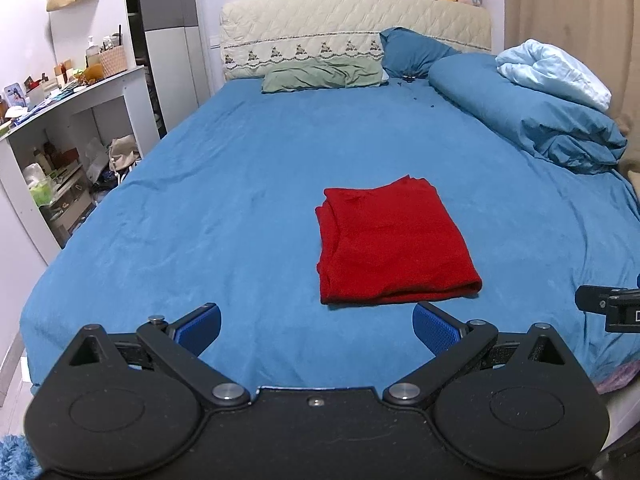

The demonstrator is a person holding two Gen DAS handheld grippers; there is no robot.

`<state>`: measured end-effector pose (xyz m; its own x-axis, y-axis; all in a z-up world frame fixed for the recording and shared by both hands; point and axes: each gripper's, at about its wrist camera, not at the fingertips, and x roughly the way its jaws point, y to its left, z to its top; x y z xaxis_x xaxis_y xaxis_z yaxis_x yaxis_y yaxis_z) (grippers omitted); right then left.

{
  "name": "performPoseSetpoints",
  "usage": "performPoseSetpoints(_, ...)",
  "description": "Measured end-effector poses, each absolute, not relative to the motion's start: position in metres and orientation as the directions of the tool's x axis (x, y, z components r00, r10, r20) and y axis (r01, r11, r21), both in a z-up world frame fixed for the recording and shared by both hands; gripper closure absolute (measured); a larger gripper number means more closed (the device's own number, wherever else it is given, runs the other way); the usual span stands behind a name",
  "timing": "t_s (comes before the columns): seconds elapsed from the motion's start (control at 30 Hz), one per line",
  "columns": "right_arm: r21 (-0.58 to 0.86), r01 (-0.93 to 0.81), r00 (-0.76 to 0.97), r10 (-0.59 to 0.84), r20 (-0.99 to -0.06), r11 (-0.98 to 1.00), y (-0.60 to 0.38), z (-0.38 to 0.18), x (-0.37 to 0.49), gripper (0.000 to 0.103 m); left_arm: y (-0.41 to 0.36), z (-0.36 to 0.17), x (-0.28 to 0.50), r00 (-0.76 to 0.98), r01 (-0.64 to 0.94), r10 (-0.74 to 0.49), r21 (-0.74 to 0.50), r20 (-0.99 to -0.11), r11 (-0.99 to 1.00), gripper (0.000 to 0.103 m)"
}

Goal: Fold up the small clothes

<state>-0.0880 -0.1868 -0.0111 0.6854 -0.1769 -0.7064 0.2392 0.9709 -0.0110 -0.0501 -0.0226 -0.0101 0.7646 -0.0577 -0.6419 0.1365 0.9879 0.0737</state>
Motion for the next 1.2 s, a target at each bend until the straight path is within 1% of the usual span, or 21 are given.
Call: performPoseSetpoints(1.2, -0.013, 0.227, 0.686, -0.169, -0.708, 0.974, -0.1788, -0.0094, -0.0885, 0.0, -0.0276, -0.0088, -0.0541, 0.769, 0.145, -0.076, 0.057, -0.635, 0.988, 0.0)
